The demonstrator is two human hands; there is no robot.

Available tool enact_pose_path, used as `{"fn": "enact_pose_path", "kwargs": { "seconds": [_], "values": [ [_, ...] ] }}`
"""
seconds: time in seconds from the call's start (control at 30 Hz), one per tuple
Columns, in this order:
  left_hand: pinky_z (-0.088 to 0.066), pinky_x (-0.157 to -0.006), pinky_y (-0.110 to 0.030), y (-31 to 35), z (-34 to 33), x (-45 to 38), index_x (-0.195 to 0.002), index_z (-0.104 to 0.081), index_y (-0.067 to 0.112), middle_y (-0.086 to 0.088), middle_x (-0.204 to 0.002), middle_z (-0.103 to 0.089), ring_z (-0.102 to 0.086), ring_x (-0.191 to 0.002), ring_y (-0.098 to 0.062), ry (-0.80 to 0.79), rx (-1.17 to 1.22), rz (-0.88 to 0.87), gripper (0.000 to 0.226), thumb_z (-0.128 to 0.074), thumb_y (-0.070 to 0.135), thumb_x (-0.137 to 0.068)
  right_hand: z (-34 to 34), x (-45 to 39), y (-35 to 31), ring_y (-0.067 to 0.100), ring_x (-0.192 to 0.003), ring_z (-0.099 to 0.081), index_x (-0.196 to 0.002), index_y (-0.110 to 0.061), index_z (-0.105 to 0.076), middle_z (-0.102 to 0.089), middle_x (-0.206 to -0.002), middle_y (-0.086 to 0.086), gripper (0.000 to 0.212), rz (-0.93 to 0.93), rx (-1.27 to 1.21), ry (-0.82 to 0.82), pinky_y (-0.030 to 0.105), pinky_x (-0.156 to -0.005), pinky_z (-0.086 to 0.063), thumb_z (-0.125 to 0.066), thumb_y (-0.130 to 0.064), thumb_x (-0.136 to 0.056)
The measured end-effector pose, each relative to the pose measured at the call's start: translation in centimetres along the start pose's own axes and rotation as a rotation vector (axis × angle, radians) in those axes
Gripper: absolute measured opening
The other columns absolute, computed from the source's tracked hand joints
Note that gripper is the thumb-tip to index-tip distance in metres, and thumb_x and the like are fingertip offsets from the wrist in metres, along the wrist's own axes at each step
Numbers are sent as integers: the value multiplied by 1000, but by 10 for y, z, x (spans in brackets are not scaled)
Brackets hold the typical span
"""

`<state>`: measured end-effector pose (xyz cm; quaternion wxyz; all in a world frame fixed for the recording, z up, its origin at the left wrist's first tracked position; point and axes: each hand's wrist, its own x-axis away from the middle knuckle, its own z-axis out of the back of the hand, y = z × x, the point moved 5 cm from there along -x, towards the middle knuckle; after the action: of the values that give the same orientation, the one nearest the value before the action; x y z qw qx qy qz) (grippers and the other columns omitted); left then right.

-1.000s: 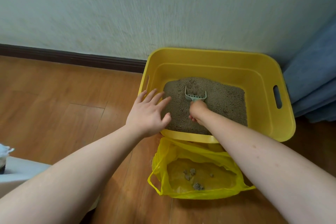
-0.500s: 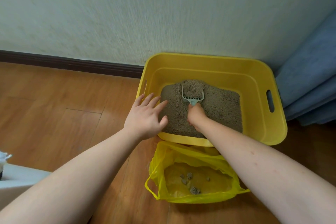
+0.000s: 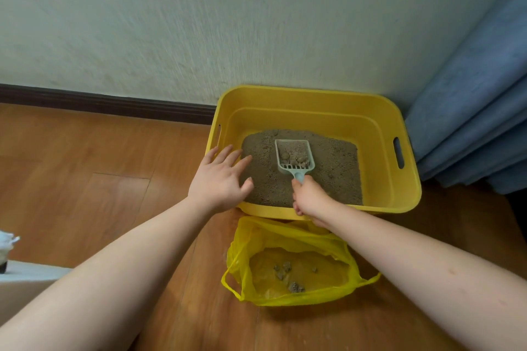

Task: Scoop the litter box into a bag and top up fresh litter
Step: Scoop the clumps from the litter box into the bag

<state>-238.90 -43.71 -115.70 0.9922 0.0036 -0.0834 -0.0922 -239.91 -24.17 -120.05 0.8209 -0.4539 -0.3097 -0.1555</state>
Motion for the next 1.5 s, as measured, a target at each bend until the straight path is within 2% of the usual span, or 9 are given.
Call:
{"fn": "enact_pose_path", "kwargs": {
  "seconds": [0.1,0.27,0.6,0.97,1.13,1.27,1.37,1.5],
  "values": [
    [-3,-121,-45,1,1,0,-151,-28,31,0,-159,-28,-12,-149,-20,-2,4,-1,70,-12,60,-89,9,19,0,21,-61,-50,-116,-3,-41,-50,-91,13,30,68,123,7,33,-51,-42,-31,-29,-104],
    [-3,-121,-44,1,1,0,-151,-28,31,1,-158,-30,-13,-149,-19,-1,-6,4,70,-10,60,-89,19,36,4,24,-71,-53,-110,-8,-42,-54,-88,11,26,141,151,80,39,-62,-45,-31,-31,-103],
    [-5,-121,-42,0,0,1,-151,-29,29,1,-157,-31,-14,-149,-18,8,-27,5,64,-19,56,-94,23,54,26,23,-67,-48,-107,-7,-44,-51,-84,11,26,162,164,50,35,-57,-39,-32,-30,-103],
    [-6,-121,-42,1,-1,0,-150,-31,28,0,-157,-33,-16,-148,-19,21,-40,3,61,-22,55,-95,28,72,41,21,-62,-46,-106,-10,-42,-49,-75,8,19,314,223,62,36,-54,-38,-34,-28,-103],
    [-7,-121,-42,0,-2,0,-151,-30,27,-1,-157,-32,-16,-148,-19,33,-29,10,62,-23,54,-95,29,90,67,18,-58,-43,-98,-18,-42,-47,-70,4,14,392,245,-24,35,-52,-34,-37,-30,-102],
    [-8,-121,-43,-1,-2,-1,-151,-29,27,-2,-157,-31,-17,-148,-20,26,-22,13,65,-21,56,-93,25,97,101,10,-53,-41,-103,-17,-45,-45,-65,-5,11,425,271,-125,35,-54,-33,-42,-27,-101],
    [-8,-120,-43,0,-2,0,-151,-29,27,-2,-157,-32,-17,-148,-20,22,-15,9,65,-21,56,-93,25,98,124,15,-66,-54,-114,-15,-47,-56,-77,-1,18,441,421,-117,34,-63,-38,-44,-26,-100],
    [-8,-120,-44,0,-2,0,-151,-29,27,-2,-157,-31,-17,-148,-21,13,-12,0,67,-18,56,-91,29,95,146,32,-97,-61,-130,-19,-40,-63,-110,7,34,392,796,-65,41,-74,-47,-38,-35,-101]
  ]
}}
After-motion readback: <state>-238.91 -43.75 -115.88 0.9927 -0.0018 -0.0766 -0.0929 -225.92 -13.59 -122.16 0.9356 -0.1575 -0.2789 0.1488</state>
